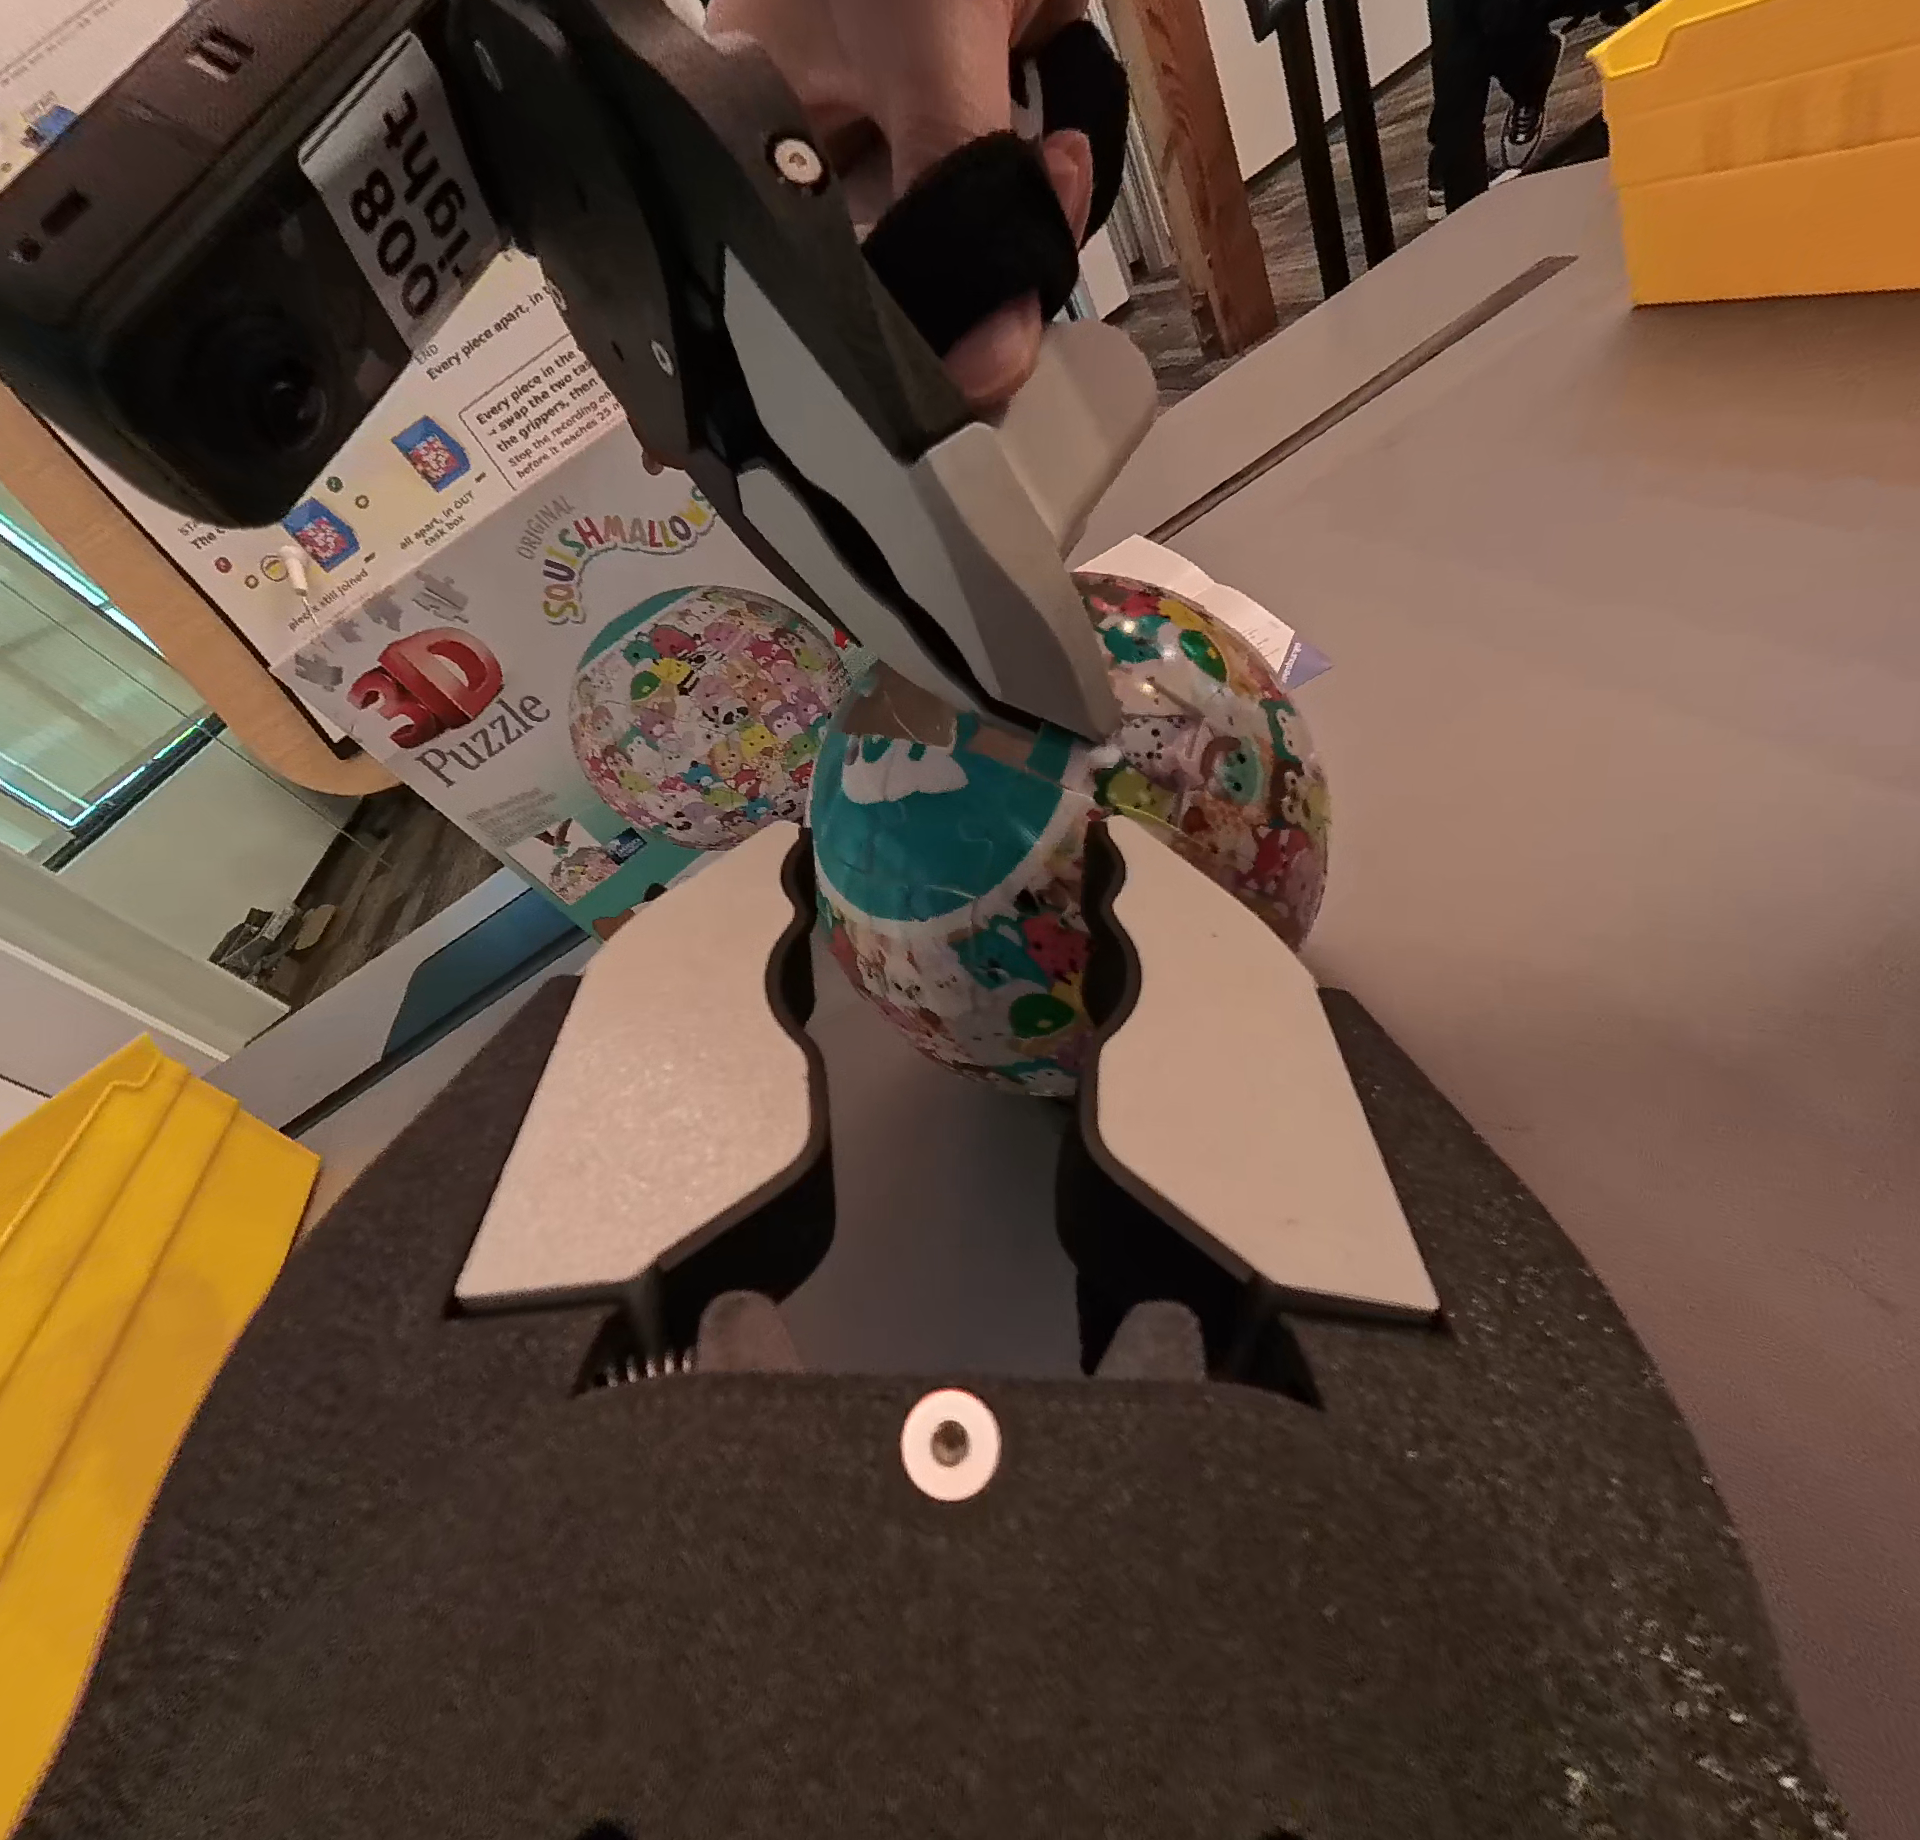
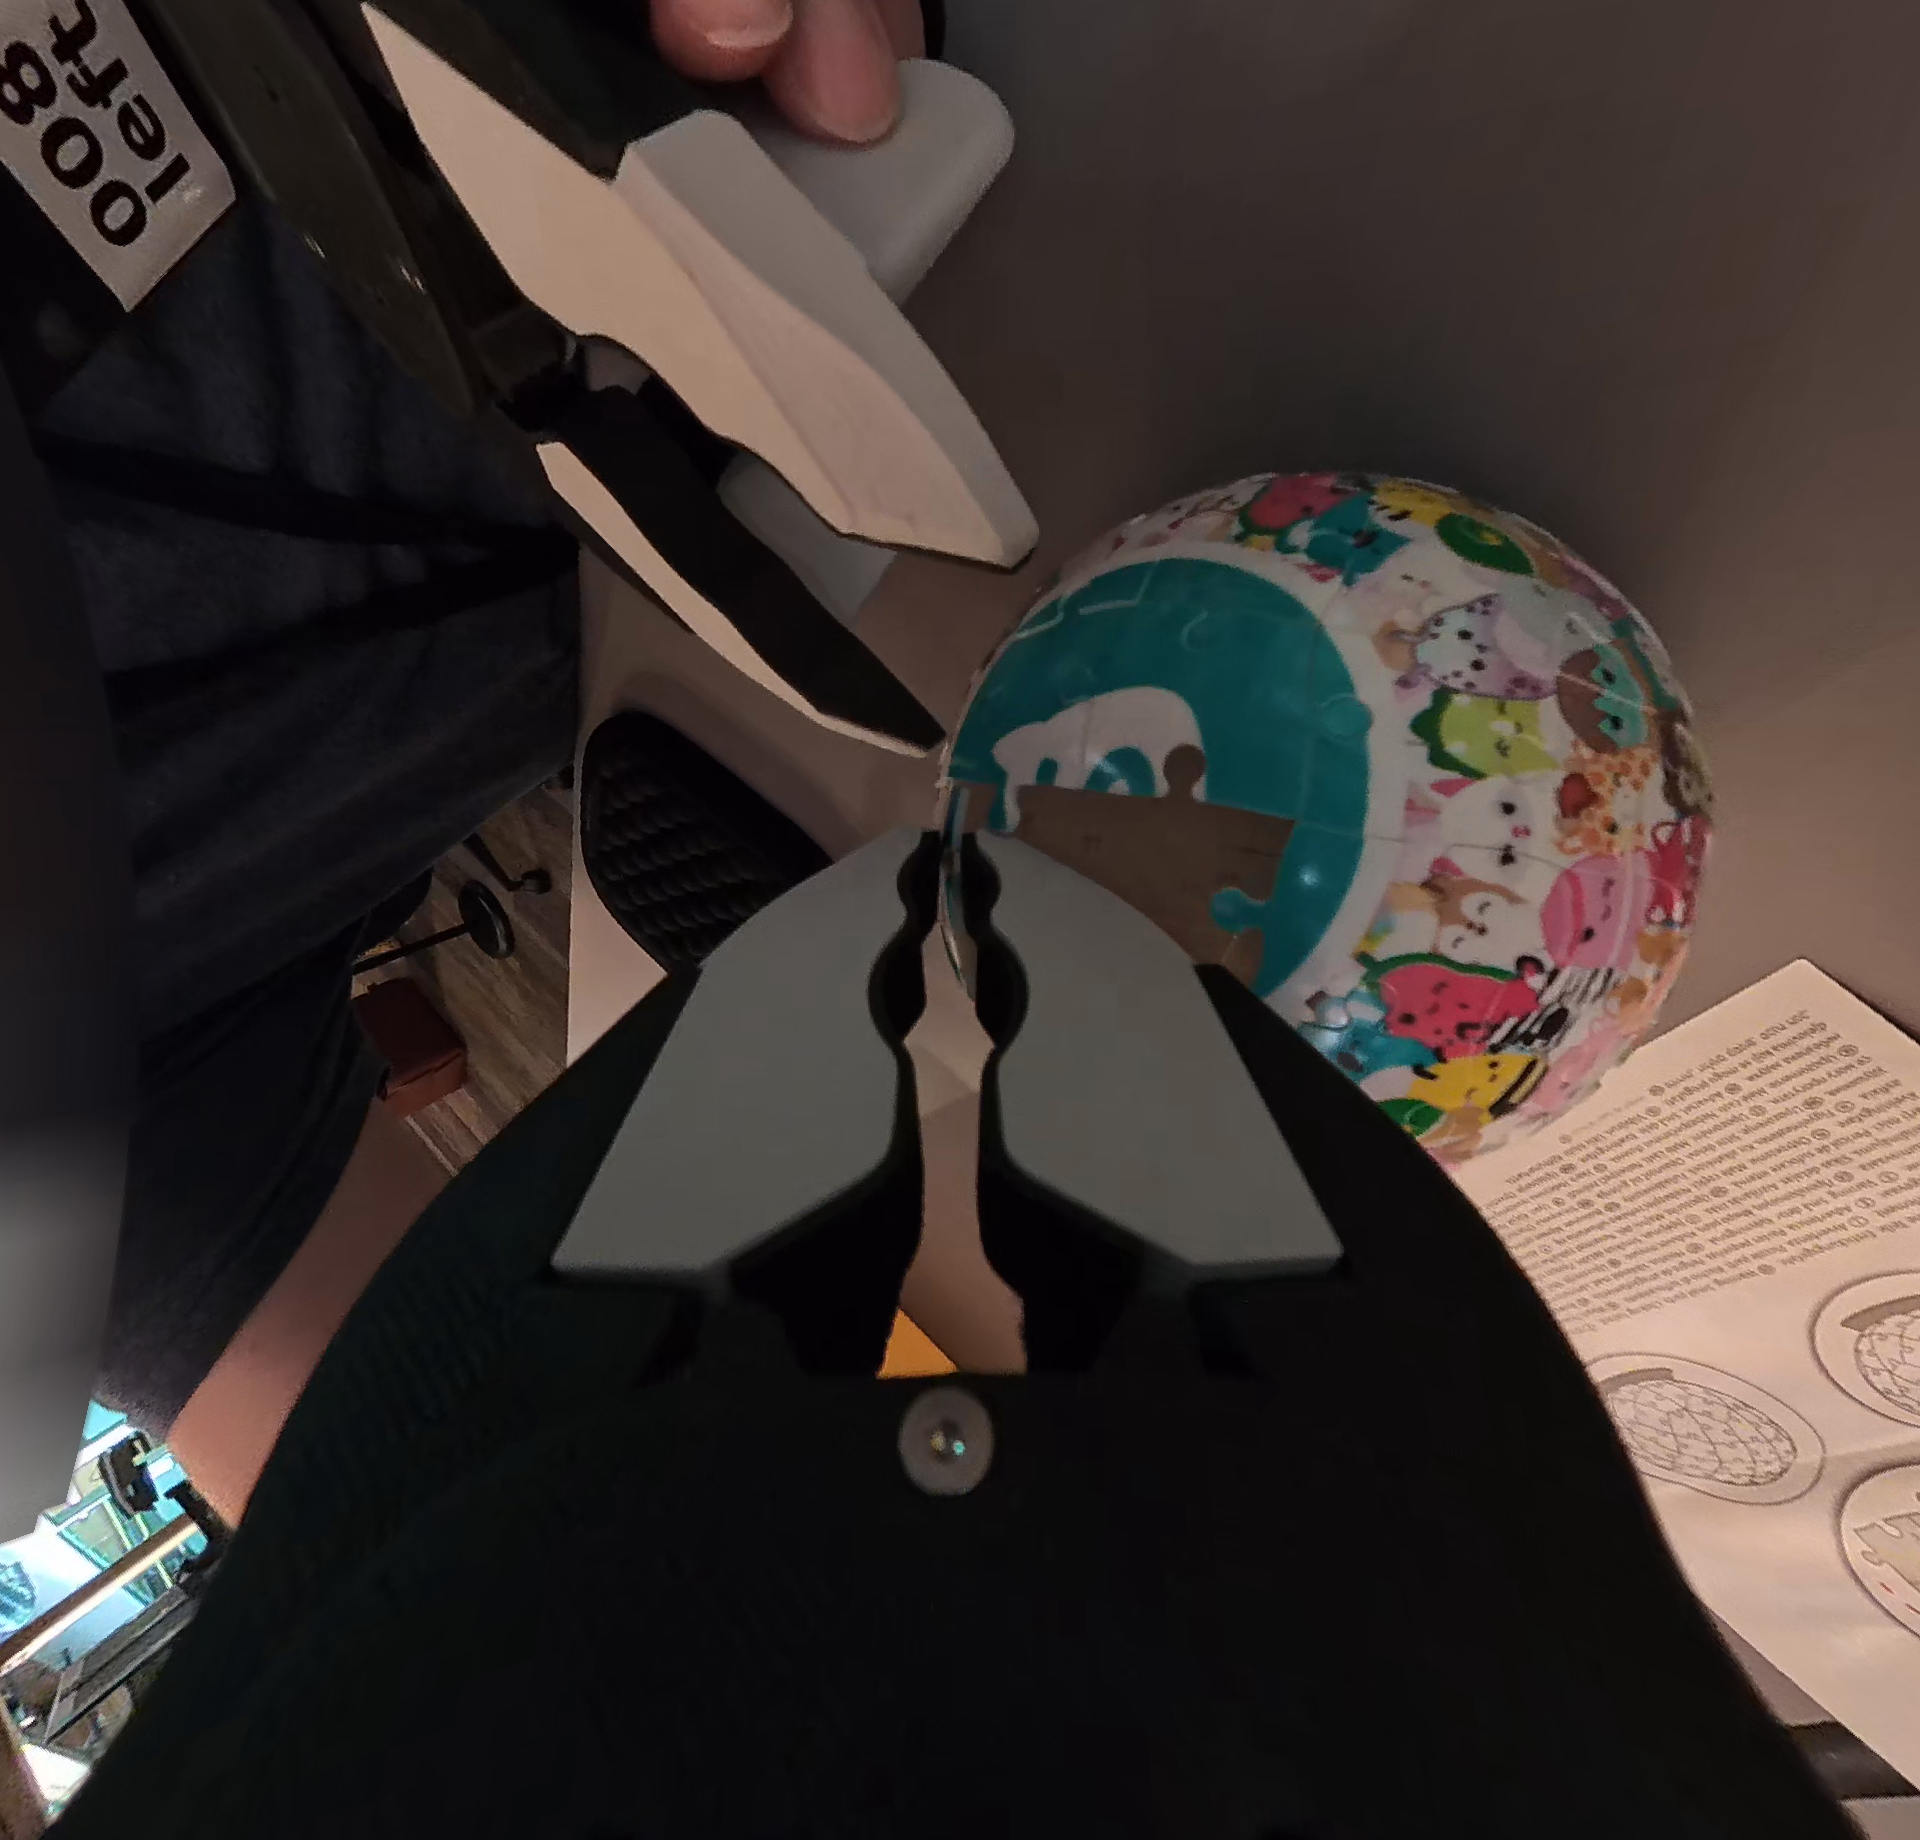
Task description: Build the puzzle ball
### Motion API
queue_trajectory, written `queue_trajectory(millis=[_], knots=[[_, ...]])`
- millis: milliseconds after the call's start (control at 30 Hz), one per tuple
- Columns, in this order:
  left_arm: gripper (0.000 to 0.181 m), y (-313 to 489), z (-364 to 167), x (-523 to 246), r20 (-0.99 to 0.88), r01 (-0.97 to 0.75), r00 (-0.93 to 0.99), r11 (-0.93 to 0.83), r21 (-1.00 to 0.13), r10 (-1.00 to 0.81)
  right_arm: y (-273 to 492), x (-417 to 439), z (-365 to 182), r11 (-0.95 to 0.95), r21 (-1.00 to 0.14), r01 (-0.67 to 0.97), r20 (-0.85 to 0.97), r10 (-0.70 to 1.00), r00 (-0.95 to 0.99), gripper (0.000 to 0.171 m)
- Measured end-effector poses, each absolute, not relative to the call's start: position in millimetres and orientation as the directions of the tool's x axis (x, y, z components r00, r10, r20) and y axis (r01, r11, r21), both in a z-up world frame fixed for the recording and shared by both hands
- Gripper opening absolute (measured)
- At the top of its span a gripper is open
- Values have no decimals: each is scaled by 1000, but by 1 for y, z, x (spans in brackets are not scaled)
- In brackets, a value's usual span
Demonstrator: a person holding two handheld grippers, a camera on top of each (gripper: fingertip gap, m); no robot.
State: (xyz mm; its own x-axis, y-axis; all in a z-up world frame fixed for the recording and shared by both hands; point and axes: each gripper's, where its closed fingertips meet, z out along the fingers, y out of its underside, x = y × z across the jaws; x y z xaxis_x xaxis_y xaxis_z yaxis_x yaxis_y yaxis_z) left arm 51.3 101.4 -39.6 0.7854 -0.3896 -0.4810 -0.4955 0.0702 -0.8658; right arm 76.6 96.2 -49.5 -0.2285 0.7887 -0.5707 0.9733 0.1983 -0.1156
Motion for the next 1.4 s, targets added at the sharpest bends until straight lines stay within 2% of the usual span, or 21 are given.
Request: queue_trajectory(millis=[233,400,967,1400], knots=[[48,102,-38,51,-484,-495,787,75,-866,-382,96,78,-50,187,-104,977,-583,784,-212,4],[48,102,-38,52,-487,-498,786,77,-864,-382,92,79,-47,188,-109,976,-606,766,-215,13],[49,96,-26,50,-471,-467,801,107,-878,-370,92,81,-49,295,-40,955,-457,845,-280,25],[49,94,-17,44,-452,-441,818,117,-890,-356,90,83,-58,342,42,939,-424,857,-293,22]])
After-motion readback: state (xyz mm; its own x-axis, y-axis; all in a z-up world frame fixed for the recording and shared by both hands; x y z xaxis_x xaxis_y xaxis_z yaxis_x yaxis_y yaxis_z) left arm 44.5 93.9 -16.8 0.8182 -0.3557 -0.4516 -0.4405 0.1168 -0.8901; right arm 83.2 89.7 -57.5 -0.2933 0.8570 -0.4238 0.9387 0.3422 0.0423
